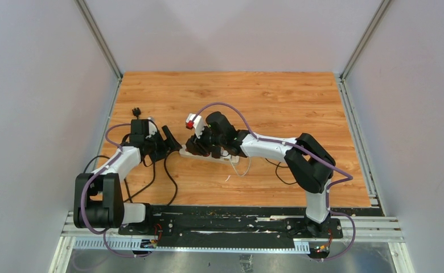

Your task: Insert the plug

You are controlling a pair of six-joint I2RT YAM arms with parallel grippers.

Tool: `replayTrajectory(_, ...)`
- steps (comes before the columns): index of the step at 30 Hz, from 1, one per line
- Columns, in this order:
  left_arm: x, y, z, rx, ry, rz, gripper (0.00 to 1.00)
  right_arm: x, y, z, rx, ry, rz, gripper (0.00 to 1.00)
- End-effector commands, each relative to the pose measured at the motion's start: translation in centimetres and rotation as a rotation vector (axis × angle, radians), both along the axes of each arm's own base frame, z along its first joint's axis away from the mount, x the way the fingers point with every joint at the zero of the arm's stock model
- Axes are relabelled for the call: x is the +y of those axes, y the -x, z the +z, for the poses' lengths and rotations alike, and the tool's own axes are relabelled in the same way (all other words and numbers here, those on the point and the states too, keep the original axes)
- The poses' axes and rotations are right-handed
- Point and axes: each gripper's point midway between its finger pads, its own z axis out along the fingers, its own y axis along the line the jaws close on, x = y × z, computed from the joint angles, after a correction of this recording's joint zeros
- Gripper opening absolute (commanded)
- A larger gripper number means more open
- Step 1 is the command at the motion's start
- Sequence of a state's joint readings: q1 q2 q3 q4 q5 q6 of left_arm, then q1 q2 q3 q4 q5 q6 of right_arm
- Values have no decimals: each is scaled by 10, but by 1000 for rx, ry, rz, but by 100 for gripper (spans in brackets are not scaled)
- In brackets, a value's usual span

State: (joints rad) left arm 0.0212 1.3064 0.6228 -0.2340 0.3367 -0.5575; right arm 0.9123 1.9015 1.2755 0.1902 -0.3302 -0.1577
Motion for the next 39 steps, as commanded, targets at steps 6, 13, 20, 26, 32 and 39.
replayTrajectory(6,0,-5,4,-3,3,-15,86,-1,14,0,-5,11,50,0)
replayTrajectory(13,-3,-4,2,4,16,-30,85,-7,3,-12,-77,75,44,0)
replayTrajectory(20,-3,-4,1,9,11,-31,85,-6,2,-12,-87,78,58,0)
replayTrajectory(26,-5,-5,-1,21,10,-36,83,-10,13,-17,-80,81,101,0)
replayTrajectory(32,-7,-7,-3,30,10,-43,79,-11,14,-28,-63,97,135,0)
replayTrajectory(39,-17,-10,-6,44,11,-75,71,-15,20,-41,-87,111,191,0)
